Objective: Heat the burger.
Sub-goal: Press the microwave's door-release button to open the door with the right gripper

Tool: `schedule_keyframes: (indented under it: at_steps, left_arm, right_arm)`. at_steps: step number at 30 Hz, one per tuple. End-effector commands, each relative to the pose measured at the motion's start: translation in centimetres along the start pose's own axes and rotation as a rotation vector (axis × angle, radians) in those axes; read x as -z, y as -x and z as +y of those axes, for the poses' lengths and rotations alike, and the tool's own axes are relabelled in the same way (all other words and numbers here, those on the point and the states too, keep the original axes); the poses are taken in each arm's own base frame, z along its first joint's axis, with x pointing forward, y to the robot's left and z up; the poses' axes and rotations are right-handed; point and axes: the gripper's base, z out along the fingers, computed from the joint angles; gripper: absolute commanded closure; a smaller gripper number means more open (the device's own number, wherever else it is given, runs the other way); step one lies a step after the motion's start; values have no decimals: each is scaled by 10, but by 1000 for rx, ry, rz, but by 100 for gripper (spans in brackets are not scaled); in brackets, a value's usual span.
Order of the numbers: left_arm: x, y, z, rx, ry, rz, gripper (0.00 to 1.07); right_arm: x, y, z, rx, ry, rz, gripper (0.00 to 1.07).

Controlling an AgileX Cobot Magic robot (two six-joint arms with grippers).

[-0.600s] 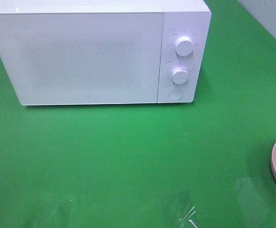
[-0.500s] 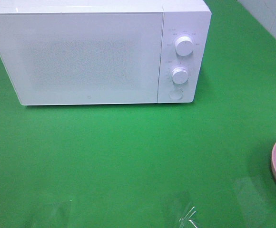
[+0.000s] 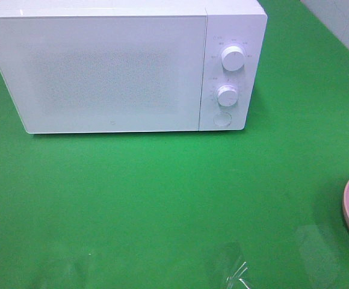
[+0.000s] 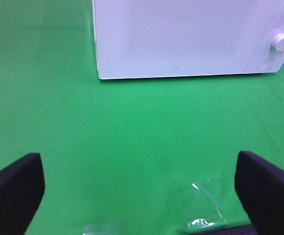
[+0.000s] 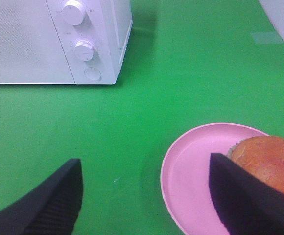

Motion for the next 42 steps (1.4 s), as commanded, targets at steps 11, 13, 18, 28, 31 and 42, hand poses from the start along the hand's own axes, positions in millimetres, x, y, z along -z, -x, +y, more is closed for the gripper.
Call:
schedule_keyframes:
  at_steps: [11, 13, 18, 28, 31, 42]
  left_arm:
    - [3, 0, -1, -6, 3, -27, 9]
    - [3, 0, -1, -6, 3, -27, 9]
    - [3, 0, -1, -6, 3, -27, 9]
    - [3, 0, -1, -6, 3, -27, 9]
    - [3, 0, -1, -6, 3, -27, 9]
    - [3, 0, -1, -6, 3, -27, 9]
  right_arm:
    - [-6, 24, 0, -5, -4, -77, 35]
    - [-9, 28, 0, -5, -4, -91, 35]
    - [-16, 35, 0, -6, -5, -103, 35]
    - [-35, 49, -1, -7, -7, -109, 35]
    - [-44, 53, -1, -8, -7, -105, 35]
    - [-71, 55, -1, -9, -10, -62, 35]
